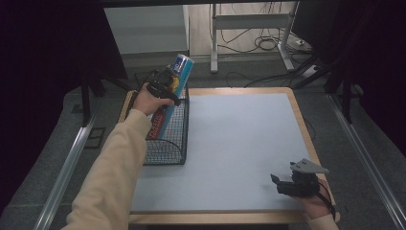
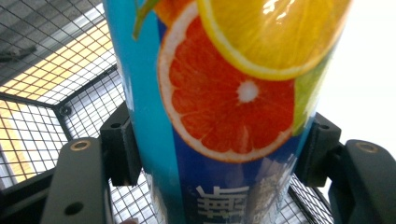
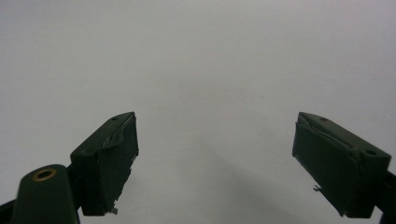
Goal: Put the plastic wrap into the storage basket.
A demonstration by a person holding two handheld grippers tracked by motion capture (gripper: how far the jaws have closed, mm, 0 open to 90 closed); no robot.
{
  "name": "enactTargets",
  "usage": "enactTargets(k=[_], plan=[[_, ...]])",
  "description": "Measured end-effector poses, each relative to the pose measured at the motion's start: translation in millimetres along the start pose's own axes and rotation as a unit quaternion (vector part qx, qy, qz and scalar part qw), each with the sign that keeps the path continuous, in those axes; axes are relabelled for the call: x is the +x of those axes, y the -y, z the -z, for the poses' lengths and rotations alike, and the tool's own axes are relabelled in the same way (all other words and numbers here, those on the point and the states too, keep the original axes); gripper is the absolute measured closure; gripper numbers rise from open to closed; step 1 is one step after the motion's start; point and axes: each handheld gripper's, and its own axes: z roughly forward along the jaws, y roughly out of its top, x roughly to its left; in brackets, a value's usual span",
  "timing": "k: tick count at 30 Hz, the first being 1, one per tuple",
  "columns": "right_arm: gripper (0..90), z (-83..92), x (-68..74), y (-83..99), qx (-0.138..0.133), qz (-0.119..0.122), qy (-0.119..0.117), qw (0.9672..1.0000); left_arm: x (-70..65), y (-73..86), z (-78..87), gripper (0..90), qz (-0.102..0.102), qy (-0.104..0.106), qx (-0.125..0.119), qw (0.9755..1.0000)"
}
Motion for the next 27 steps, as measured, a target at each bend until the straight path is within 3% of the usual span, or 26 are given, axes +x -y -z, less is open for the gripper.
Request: enactTargets(k=[14, 27], plan=[[14.6, -0.6, -0.6, 0.2, 0.001, 0.000, 0.000, 1.0000, 5.1, -2.8, -13.8, 32.0, 0.006, -0.009, 0.015, 0.9998], [14.6, -1.5, -1.0, 0.7, 0.003, 0.001, 0.003, 1.0000, 14.9, -17.5, -42.1, 32.0, 0.000, -0.029, 0.045, 0.9986]])
